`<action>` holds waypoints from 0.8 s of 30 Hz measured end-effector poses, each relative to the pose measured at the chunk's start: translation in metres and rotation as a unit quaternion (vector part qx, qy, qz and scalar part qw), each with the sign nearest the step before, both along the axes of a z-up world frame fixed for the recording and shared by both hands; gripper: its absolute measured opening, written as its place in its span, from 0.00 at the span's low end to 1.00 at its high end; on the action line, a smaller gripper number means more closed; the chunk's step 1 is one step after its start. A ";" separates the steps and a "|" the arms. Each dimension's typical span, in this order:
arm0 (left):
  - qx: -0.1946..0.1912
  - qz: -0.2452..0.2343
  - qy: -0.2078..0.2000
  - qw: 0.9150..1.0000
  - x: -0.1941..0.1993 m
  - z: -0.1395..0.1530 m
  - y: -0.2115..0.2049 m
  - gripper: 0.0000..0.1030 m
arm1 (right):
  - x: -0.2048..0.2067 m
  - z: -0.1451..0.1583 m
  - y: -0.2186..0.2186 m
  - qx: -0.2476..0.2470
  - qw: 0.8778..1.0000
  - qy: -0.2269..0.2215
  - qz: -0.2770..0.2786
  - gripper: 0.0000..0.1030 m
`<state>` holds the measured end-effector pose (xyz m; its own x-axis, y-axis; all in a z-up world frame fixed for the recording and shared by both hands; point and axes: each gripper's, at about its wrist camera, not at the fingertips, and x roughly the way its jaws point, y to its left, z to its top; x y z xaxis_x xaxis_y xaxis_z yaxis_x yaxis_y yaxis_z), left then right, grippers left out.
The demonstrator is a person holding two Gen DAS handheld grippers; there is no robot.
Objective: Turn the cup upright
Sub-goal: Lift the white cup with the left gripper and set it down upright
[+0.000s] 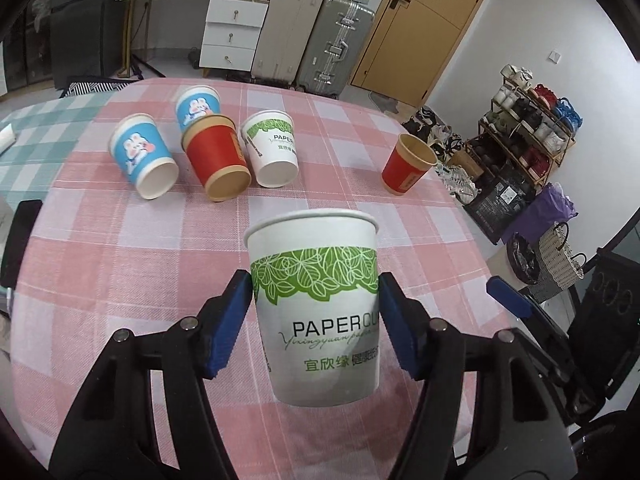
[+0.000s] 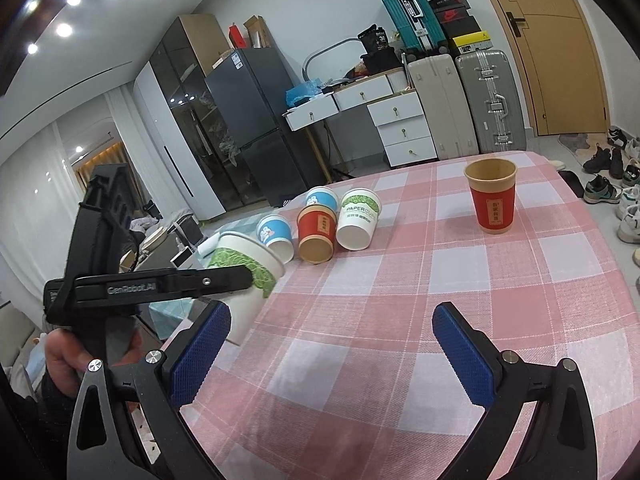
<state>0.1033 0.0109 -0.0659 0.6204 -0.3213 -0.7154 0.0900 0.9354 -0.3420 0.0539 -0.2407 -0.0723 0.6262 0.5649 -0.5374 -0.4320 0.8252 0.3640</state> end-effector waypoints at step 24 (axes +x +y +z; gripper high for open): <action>0.035 0.017 0.036 0.999 -0.120 -0.055 0.025 0.60 | -0.060 0.008 0.034 -0.026 1.000 -0.004 0.015 1.00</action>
